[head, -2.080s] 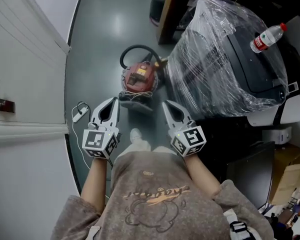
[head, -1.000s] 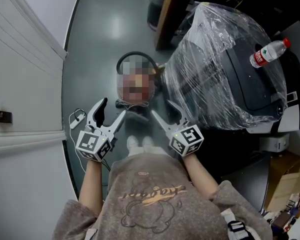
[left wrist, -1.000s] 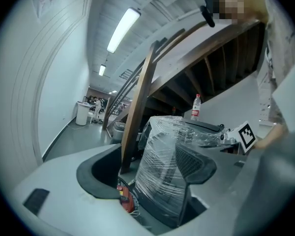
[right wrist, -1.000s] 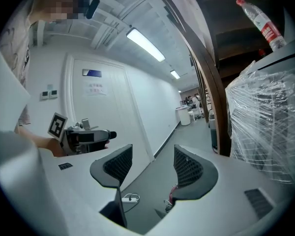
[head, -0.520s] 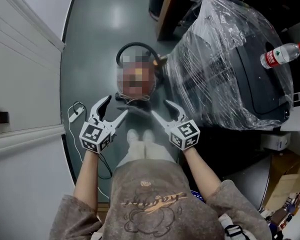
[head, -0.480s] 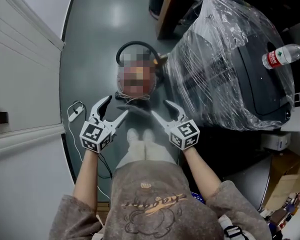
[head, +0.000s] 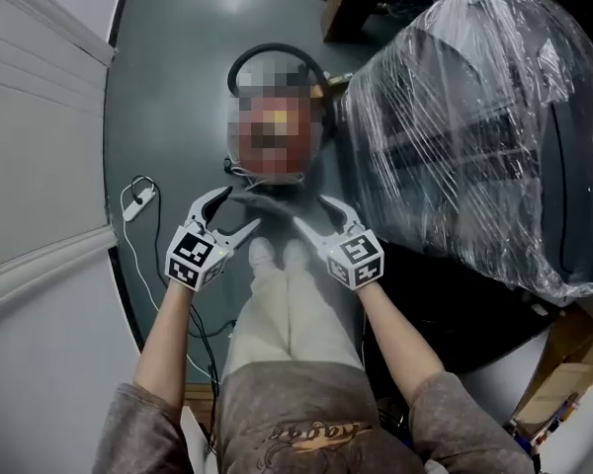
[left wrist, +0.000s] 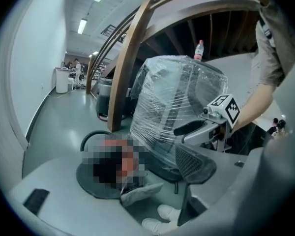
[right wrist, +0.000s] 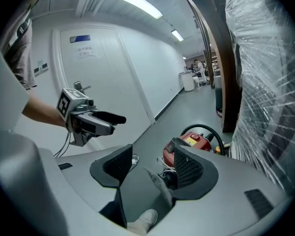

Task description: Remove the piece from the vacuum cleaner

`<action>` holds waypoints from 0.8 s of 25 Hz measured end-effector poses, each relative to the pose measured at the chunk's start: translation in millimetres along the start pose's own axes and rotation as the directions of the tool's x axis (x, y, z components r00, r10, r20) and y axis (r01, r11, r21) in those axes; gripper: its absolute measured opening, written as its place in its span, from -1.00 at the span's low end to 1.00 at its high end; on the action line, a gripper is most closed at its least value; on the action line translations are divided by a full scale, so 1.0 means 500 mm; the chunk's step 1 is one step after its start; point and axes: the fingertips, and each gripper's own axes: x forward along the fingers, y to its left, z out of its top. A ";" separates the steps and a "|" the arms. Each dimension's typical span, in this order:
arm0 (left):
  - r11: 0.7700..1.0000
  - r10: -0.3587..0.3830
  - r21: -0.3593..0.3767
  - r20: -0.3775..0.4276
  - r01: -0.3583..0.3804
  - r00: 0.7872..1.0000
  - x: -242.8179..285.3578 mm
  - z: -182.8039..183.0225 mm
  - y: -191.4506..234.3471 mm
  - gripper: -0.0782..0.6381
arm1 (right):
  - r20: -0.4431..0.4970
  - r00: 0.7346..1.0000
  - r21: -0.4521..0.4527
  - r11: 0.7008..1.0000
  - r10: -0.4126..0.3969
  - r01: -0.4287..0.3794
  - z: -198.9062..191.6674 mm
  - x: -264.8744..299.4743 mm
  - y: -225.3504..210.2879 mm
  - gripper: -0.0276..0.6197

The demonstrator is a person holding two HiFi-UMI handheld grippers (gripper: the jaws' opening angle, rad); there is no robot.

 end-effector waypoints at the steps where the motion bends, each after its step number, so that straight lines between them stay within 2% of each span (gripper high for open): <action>1: 1.000 -0.008 0.003 -0.016 0.008 1.000 0.018 -0.023 0.009 0.10 | -0.014 1.000 0.000 1.000 0.003 -0.003 -0.020 0.020 -0.008 -0.19; 7: 0.998 -0.048 0.044 -0.130 0.054 0.990 0.134 -0.187 0.069 0.10 | -0.112 0.993 -0.034 0.999 0.029 -0.033 -0.163 0.145 -0.053 -0.19; 11: 0.992 -0.065 0.087 -0.214 0.086 0.975 0.210 -0.292 0.105 0.10 | -0.165 0.985 -0.061 0.996 0.051 -0.062 -0.253 0.220 -0.082 -0.19; 16: 0.977 -0.104 0.149 -0.300 0.155 0.948 0.284 -0.390 0.123 0.10 | -0.288 0.954 -0.133 0.983 0.086 -0.129 -0.362 0.304 -0.100 -0.19; 20: 0.969 -0.126 0.156 -0.348 0.190 0.929 0.321 -0.443 0.130 0.10 | -0.367 0.925 -0.161 0.973 0.099 -0.168 -0.433 0.338 -0.105 -0.19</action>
